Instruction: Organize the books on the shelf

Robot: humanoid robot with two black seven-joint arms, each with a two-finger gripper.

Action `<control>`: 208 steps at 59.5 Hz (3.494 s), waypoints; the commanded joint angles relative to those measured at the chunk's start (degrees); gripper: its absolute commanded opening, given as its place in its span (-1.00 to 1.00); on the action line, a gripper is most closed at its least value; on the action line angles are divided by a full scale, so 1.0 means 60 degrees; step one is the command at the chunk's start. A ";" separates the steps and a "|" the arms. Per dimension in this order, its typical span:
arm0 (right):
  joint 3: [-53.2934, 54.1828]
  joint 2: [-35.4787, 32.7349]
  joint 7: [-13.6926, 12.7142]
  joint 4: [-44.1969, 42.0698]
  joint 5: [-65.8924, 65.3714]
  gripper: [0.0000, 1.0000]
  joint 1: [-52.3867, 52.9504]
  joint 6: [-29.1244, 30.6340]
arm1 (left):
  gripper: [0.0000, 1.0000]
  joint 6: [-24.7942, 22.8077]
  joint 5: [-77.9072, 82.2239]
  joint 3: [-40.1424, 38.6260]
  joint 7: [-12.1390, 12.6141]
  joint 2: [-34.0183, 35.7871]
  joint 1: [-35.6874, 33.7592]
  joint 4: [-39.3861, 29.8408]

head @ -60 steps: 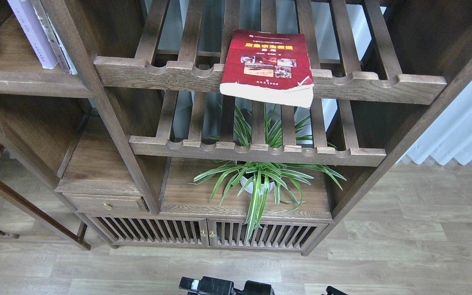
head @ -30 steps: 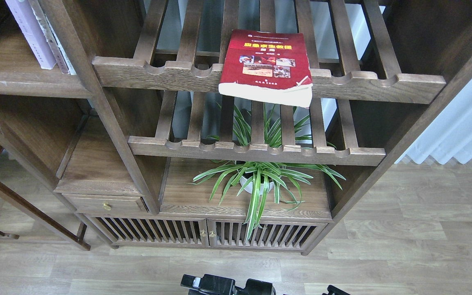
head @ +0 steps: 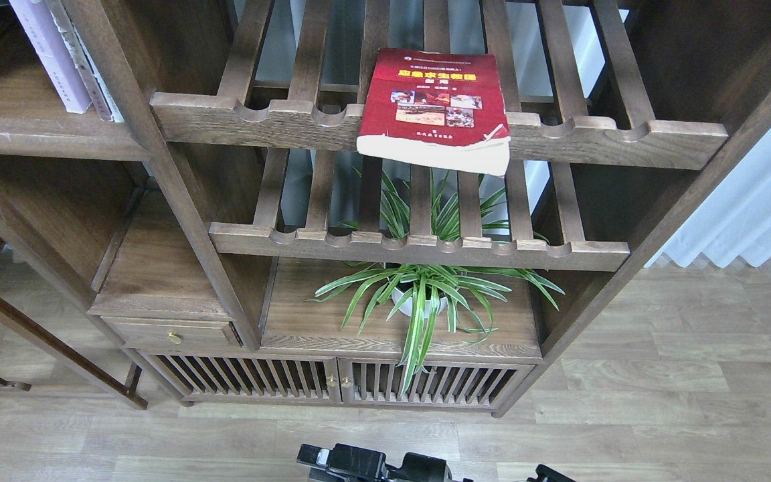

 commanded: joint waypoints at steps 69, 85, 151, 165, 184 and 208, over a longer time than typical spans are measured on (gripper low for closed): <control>0.1648 0.0000 0.1899 0.1325 0.0014 0.58 0.0117 0.0000 | 0.03 -0.0001 -0.4137 -0.3359 -0.0057 0.0142 0.5481 -0.3007; 0.1648 0.0000 0.1913 0.1340 0.0014 0.58 0.0117 0.0000 | 0.08 -0.0001 -0.4679 -0.3886 -0.0042 0.0142 0.6653 -0.3695; 0.2307 0.0000 0.2441 0.3932 -0.0484 0.85 0.0220 0.0000 | 0.90 -0.0001 -0.4987 -0.3535 0.0046 -0.1820 1.1444 -0.4282; 0.2877 0.0000 0.2660 0.3932 -0.1084 0.77 0.1229 0.0000 | 0.91 -0.0001 -0.4987 -0.3505 0.0046 -0.2260 1.1766 -0.3843; 0.3830 0.0000 0.3452 0.3932 -0.1129 0.76 0.2696 0.0000 | 0.92 -0.0001 -0.4987 -0.3505 0.0016 -0.2260 1.1722 -0.3740; 0.4811 0.0000 0.3452 0.3874 -0.1129 0.76 0.2403 0.0000 | 0.92 -0.0001 -0.5002 -0.3520 0.0016 -0.2231 1.1663 -0.3769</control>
